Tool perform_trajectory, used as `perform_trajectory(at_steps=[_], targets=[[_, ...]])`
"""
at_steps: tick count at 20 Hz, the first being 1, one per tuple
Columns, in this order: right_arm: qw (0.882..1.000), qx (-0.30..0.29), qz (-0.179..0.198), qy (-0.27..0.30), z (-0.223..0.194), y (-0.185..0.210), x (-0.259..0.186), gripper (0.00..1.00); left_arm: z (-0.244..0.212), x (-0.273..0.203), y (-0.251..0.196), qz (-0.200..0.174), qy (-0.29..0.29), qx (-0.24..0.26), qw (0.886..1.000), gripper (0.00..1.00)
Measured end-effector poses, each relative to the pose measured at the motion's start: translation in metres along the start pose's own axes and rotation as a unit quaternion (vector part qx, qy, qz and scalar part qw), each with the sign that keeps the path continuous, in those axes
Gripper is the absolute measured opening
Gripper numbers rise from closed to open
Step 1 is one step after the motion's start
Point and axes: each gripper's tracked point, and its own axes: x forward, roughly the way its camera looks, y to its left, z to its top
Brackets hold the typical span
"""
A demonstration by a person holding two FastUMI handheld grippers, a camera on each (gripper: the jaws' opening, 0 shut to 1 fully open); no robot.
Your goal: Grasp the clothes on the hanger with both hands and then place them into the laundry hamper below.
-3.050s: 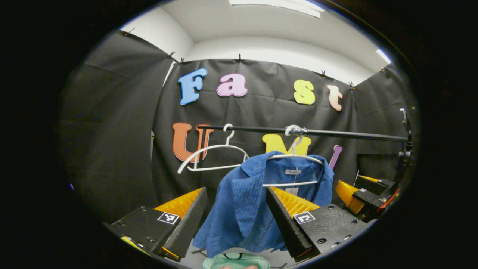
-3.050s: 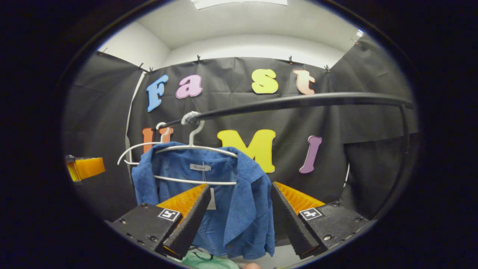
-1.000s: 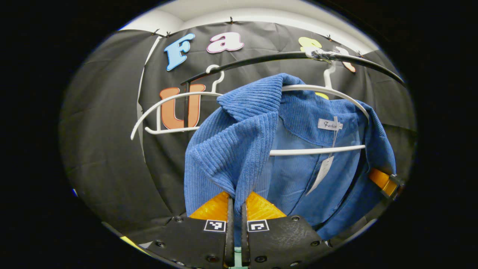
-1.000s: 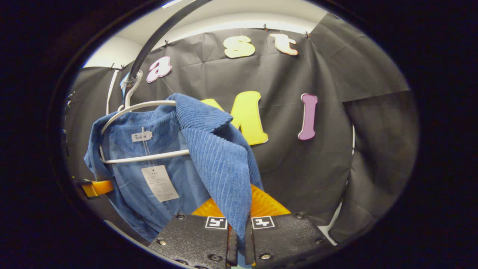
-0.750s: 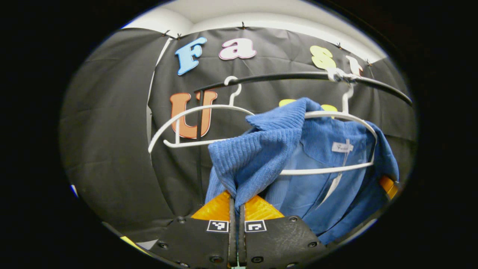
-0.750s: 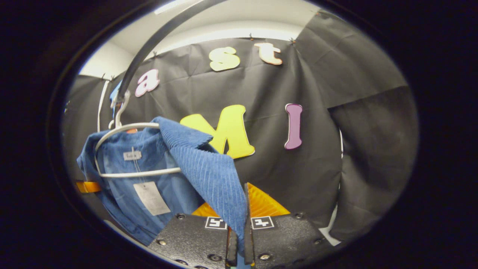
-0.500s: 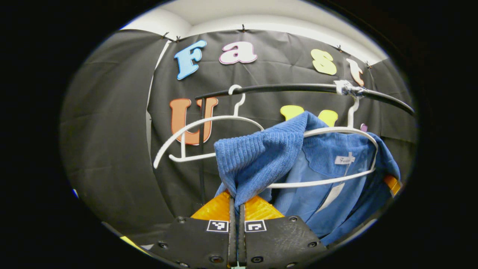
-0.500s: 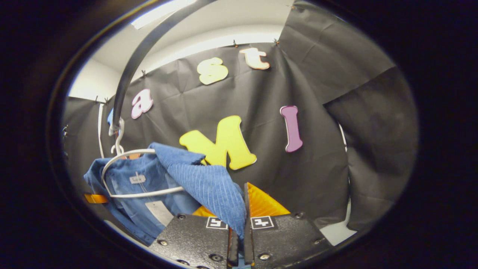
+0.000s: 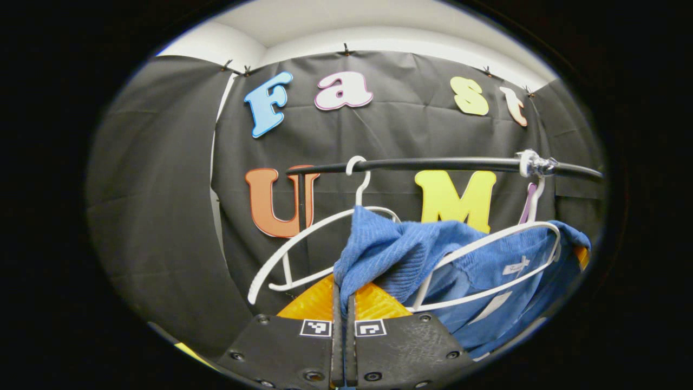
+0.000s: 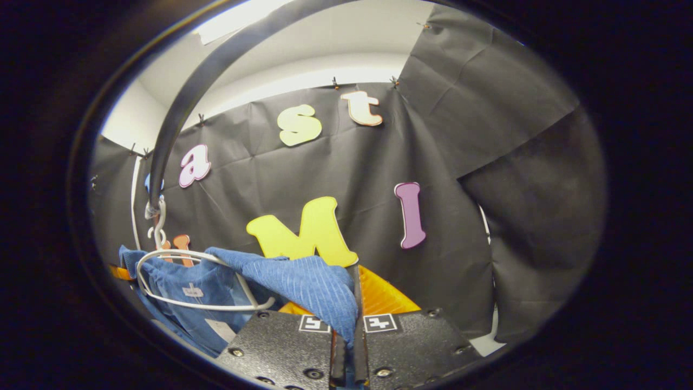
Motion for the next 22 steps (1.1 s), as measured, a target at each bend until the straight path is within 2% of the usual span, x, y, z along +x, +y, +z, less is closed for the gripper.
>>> perform_trajectory(at_steps=[1,7,11,12,13,18,19,20,22], targets=[[1.000,0.001,-0.002,-0.001,-0.005,-0.005,0.000,0.09,-0.007,0.003,-0.005,-0.009,0.008,0.001,1.000,0.02],[0.999,-0.019,-0.030,-0.025,0.009,-0.021,0.013,0.09,-0.007,0.032,0.005,-0.030,0.014,-0.005,0.999,0.02],[0.999,-0.012,-0.038,-0.011,-0.008,-0.024,0.011,0.09,-0.015,0.040,-0.004,-0.069,0.014,-0.022,0.997,0.02],[0.999,-0.013,-0.040,-0.010,-0.010,-0.025,0.011,0.09,-0.016,0.040,-0.006,-0.075,0.012,-0.020,0.997,0.07],[0.999,-0.017,-0.042,-0.006,-0.013,-0.026,0.011,0.09,-0.016,0.041,-0.007,-0.079,0.012,-0.018,0.997,0.02],[0.999,-0.012,-0.048,0.010,-0.022,-0.032,0.011,0.09,-0.018,0.048,0.000,-0.106,0.025,-0.014,0.994,0.02],[0.999,-0.012,-0.048,0.012,-0.025,-0.033,0.011,0.09,-0.023,0.047,0.002,-0.111,0.032,-0.010,0.993,0.07],[0.999,-0.015,-0.049,0.014,-0.027,-0.034,0.010,0.10,-0.026,0.044,0.003,-0.116,0.035,-0.007,0.993,0.02],[0.998,-0.022,-0.051,0.018,-0.032,-0.035,0.007,0.09,-0.030,0.043,0.003,-0.125,0.040,-0.002,0.991,0.02]])
